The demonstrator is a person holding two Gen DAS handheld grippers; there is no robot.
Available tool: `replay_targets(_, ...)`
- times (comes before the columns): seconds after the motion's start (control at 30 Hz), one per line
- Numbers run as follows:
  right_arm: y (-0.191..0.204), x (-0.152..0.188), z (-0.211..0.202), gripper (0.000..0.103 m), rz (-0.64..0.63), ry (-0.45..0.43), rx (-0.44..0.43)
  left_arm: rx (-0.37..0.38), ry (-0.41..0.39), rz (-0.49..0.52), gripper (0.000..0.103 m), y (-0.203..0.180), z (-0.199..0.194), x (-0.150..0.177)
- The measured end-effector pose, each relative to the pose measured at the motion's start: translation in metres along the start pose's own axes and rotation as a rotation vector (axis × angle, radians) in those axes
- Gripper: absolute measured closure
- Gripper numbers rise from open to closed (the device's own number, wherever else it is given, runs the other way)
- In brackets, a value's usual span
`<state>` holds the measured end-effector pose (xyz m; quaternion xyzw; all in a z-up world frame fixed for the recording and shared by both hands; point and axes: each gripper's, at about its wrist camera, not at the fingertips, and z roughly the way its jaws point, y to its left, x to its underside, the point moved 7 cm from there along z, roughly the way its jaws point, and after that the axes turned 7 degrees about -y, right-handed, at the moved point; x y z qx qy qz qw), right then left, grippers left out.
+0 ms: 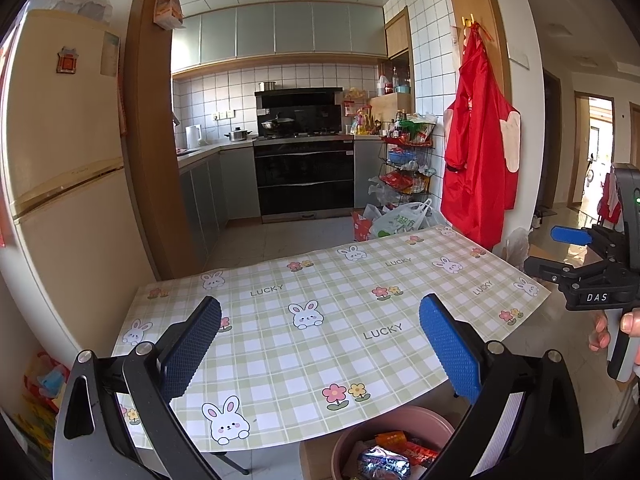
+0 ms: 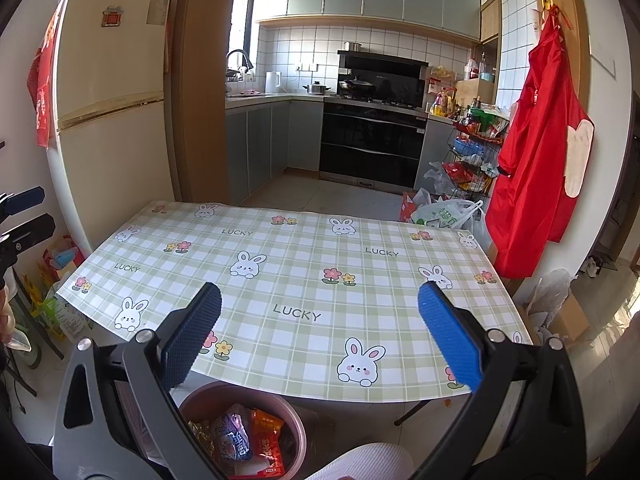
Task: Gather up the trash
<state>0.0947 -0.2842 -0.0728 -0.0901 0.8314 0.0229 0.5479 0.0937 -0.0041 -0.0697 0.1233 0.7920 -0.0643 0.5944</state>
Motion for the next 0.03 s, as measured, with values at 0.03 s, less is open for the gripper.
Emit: replay_targets(0.03,-0.0001,0.0000,0.0000,0.006,0.000,0.000,0.001,0.000,0.001,0.001,0.006,0.0003,0.0002,0.0009)
